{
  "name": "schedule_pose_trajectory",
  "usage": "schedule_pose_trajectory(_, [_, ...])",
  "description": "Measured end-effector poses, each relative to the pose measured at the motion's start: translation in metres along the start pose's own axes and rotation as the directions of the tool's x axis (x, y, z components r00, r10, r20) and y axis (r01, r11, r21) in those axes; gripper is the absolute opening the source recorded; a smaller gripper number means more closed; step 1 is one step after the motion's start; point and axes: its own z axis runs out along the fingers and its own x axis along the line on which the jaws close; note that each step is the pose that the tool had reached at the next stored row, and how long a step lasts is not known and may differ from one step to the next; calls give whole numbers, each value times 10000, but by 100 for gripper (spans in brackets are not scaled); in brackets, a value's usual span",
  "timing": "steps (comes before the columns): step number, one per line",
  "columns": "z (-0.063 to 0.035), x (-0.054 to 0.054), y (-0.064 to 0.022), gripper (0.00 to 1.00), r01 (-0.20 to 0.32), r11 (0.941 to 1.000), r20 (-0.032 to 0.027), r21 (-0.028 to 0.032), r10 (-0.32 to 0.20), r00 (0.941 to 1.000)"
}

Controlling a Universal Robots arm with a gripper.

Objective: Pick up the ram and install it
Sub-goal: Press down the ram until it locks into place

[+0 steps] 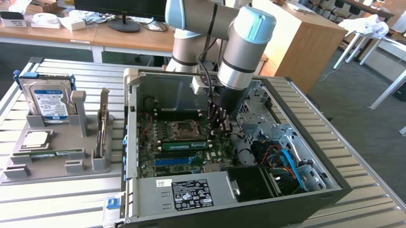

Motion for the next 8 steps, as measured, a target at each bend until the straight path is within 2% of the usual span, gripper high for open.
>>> schedule_pose_trajectory(8, [-1,0,-20,10,-1,10000,2,0,1,10000])
